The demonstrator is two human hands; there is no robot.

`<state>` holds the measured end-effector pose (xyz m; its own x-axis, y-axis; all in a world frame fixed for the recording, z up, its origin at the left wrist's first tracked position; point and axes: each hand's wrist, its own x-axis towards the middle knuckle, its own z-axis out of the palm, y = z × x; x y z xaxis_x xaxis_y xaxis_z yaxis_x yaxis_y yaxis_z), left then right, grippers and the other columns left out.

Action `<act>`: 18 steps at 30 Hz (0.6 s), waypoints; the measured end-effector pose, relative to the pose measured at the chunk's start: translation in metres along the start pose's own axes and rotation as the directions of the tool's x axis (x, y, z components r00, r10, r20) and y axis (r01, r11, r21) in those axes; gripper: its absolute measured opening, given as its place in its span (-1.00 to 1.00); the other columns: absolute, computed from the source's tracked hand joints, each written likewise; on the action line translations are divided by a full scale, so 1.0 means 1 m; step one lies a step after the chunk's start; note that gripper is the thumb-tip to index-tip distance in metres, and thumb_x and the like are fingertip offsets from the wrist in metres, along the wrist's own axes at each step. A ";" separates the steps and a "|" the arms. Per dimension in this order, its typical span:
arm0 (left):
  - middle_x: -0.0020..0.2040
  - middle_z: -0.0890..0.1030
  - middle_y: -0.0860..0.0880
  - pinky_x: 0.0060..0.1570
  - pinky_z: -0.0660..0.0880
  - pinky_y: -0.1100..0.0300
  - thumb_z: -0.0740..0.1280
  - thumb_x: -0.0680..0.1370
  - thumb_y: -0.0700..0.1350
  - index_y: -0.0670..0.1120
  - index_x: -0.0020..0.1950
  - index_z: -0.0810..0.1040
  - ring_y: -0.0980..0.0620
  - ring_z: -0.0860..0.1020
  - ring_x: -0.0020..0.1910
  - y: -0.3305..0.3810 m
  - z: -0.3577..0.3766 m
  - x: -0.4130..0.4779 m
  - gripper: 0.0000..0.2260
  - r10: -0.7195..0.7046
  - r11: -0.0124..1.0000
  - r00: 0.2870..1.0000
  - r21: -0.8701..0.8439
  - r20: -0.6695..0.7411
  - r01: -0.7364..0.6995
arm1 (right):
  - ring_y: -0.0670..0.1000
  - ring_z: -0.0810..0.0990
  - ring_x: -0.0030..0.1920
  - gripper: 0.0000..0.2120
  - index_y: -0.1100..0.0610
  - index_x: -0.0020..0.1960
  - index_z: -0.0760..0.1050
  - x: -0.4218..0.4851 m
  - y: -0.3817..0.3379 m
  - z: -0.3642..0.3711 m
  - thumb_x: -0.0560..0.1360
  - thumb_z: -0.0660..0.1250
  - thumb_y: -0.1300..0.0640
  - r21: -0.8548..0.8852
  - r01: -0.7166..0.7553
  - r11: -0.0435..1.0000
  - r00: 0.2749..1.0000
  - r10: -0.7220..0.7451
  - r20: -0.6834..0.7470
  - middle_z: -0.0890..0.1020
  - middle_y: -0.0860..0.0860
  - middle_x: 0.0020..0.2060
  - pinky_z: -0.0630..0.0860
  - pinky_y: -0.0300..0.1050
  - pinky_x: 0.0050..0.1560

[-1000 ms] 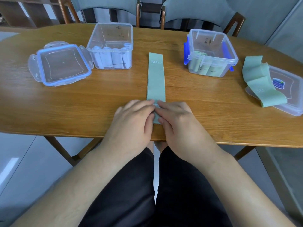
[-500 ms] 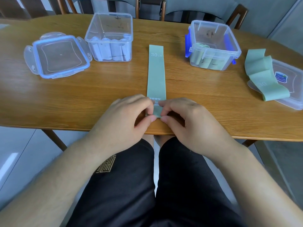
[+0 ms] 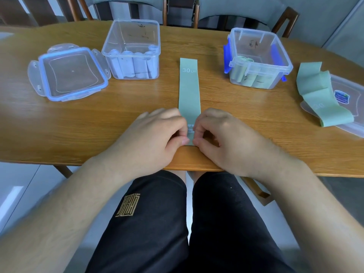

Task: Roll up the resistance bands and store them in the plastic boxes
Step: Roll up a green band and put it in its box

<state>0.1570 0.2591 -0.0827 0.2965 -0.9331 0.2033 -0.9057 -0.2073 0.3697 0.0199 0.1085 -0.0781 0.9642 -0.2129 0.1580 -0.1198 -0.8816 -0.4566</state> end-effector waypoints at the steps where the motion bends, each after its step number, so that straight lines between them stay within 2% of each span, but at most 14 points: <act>1: -0.04 0.45 0.16 0.11 0.38 0.01 0.22 0.60 0.06 0.06 -0.08 0.47 0.10 0.43 0.03 -0.001 0.001 0.000 -0.87 0.004 1.000 1.000 -0.001 -0.005 -0.004 | -0.09 0.45 -0.02 -0.93 0.11 -0.11 0.54 -0.001 0.000 0.002 0.55 0.35 0.17 -0.010 0.004 1.000 1.000 -0.004 -0.025 0.53 -0.04 -0.08 0.33 -0.38 0.02; 6: 0.04 0.44 0.14 0.14 0.39 0.02 0.28 0.61 -0.05 0.03 -0.04 0.48 0.06 0.45 0.06 0.001 0.007 -0.003 -0.96 0.049 0.999 0.995 -0.002 -0.083 -0.049 | 0.03 0.46 -0.05 -0.94 0.16 -0.08 0.52 -0.008 -0.004 0.015 0.56 0.30 0.24 -0.082 0.076 0.994 0.984 -0.088 -0.156 0.51 0.01 -0.13 0.40 -0.15 0.05; 11: -0.12 0.47 0.01 -0.02 0.45 -0.01 0.24 0.63 -0.13 -0.10 -0.08 0.58 -0.03 0.41 -0.07 0.002 0.017 -0.007 -0.84 0.137 0.990 0.971 0.073 -0.196 -0.124 | 0.07 0.51 -0.05 -0.93 0.19 -0.03 0.55 -0.016 -0.007 0.019 0.57 0.31 0.31 -0.159 0.088 0.983 0.975 -0.117 -0.188 0.57 0.04 -0.14 0.52 0.03 -0.06; 15: -0.18 0.46 -0.04 -0.13 0.48 -0.05 0.27 0.62 -0.18 -0.17 -0.03 0.63 -0.06 0.42 -0.14 -0.001 0.020 -0.011 -0.84 0.183 0.981 0.954 0.106 -0.236 -0.162 | 0.07 0.51 -0.01 -0.89 0.17 0.00 0.61 -0.022 -0.004 0.013 0.56 0.31 0.30 -0.176 0.119 0.977 0.980 -0.144 -0.135 0.57 0.03 -0.10 0.50 -0.04 0.02; 18: -0.17 0.48 -0.01 -0.10 0.47 0.03 0.31 0.63 -0.22 -0.17 0.05 0.66 -0.02 0.43 -0.12 -0.006 0.016 -0.017 -0.87 0.201 0.979 0.954 0.068 -0.221 -0.190 | 0.02 0.48 0.03 -0.88 0.14 0.04 0.65 -0.023 -0.003 0.011 0.55 0.36 0.25 -0.143 0.083 0.986 0.983 -0.105 -0.148 0.57 -0.02 -0.05 0.45 -0.15 0.09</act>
<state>0.1523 0.2713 -0.1023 0.1681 -0.8675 0.4682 -0.9641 -0.0457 0.2615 0.0003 0.1204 -0.0897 0.9257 -0.1796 0.3329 -0.0718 -0.9475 -0.3116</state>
